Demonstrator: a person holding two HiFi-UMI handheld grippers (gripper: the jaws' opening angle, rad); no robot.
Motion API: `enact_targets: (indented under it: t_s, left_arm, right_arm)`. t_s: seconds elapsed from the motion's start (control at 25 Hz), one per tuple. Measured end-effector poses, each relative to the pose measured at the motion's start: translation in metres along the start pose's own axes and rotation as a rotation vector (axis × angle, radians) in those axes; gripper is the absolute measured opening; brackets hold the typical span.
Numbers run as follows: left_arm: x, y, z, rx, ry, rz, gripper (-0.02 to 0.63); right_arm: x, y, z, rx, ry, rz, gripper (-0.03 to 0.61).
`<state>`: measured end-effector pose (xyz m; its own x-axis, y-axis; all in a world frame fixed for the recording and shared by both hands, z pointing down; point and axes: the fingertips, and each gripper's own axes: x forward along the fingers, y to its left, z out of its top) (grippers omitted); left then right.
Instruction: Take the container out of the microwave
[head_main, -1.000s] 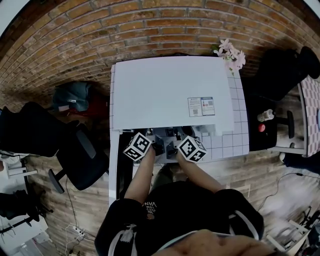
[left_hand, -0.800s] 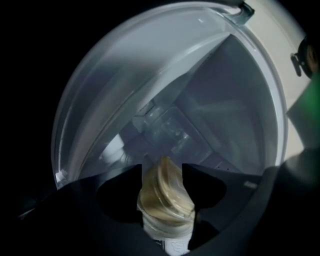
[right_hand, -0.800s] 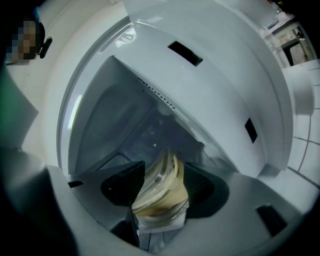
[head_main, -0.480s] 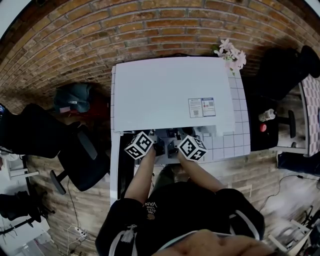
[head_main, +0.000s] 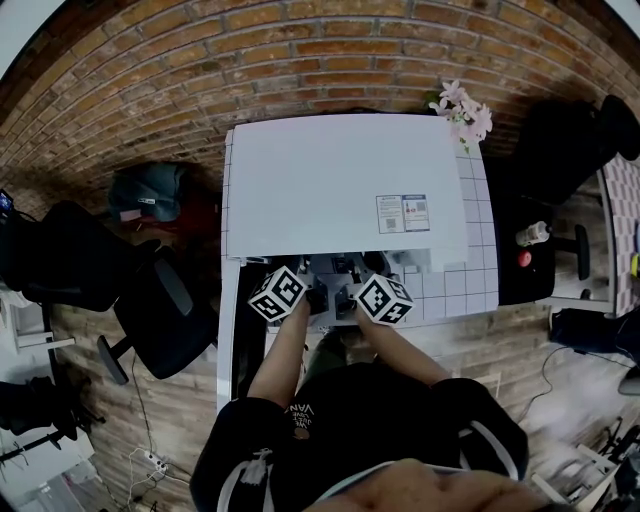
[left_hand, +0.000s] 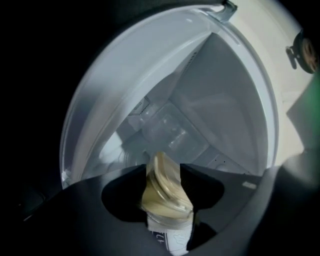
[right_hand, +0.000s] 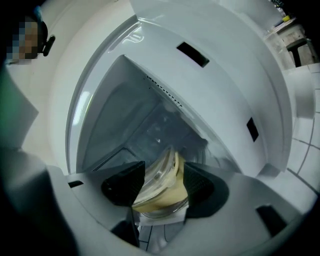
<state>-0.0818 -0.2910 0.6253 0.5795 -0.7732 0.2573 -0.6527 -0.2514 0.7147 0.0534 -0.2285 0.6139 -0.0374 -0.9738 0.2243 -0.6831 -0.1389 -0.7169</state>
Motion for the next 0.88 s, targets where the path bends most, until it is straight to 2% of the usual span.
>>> enact_targets:
  t_s: [0.88]
  left_arm:
    - [-0.040,-0.004,-0.025,-0.008,0.010,0.007,0.215]
  right_arm:
    - [-0.036,-0.002,-0.012,-0.029,0.046,0.018,0.218]
